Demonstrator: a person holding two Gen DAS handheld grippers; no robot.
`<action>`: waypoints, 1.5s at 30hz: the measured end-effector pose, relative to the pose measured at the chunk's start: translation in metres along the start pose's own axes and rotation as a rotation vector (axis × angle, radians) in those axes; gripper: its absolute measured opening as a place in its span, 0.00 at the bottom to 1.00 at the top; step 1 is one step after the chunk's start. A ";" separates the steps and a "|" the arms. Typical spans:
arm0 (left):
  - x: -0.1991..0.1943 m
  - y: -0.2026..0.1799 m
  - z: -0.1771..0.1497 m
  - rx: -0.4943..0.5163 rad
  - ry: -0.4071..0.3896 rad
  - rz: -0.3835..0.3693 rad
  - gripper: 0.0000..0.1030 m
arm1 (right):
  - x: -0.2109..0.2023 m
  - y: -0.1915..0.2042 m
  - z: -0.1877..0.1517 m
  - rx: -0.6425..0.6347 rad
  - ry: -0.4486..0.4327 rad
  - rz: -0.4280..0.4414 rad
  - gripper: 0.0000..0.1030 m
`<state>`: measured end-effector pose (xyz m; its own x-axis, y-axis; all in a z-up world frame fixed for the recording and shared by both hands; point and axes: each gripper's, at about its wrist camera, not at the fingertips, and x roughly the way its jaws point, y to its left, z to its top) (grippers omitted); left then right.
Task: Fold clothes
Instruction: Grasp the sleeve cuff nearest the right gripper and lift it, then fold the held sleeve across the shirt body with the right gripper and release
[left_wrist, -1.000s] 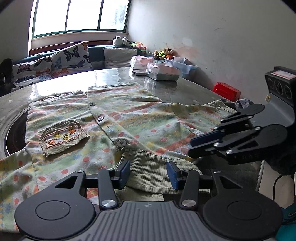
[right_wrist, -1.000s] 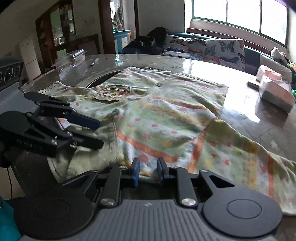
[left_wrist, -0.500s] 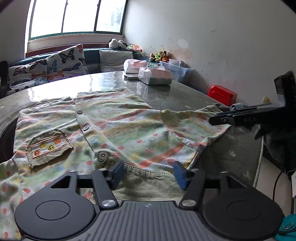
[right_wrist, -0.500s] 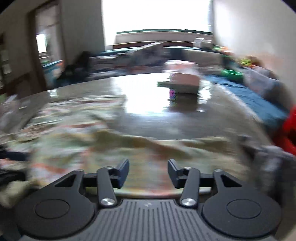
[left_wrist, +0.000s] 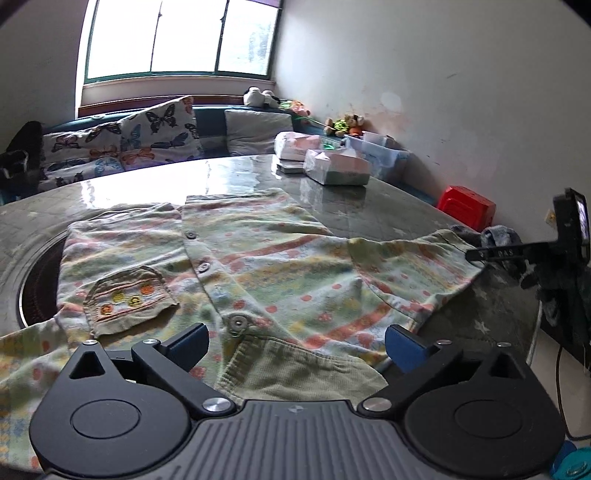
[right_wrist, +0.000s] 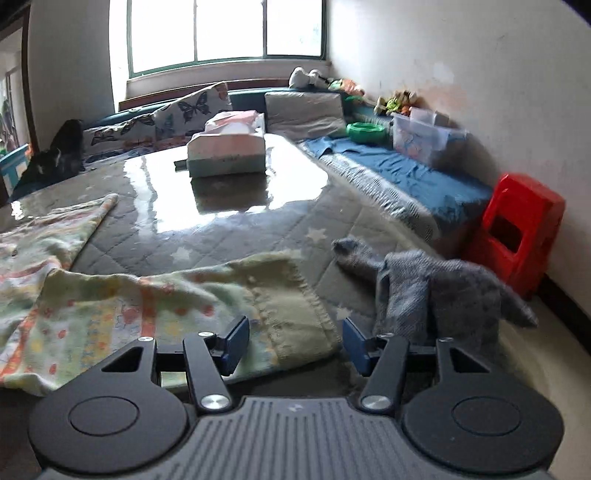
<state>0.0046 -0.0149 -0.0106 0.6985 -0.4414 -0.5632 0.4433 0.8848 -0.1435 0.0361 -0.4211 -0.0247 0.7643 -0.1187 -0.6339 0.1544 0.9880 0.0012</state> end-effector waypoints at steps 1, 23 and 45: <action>-0.001 0.001 0.001 -0.006 -0.001 0.005 1.00 | 0.001 0.000 -0.001 0.005 0.002 0.002 0.55; -0.023 0.023 -0.003 -0.094 -0.018 0.144 1.00 | -0.058 0.052 0.052 -0.008 -0.193 0.294 0.09; -0.055 0.049 -0.021 -0.163 -0.061 0.227 1.00 | -0.089 0.250 0.075 -0.411 -0.188 0.715 0.09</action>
<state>-0.0244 0.0560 -0.0039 0.8044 -0.2335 -0.5462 0.1794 0.9721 -0.1513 0.0534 -0.1709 0.0898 0.6887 0.5700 -0.4481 -0.6180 0.7847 0.0483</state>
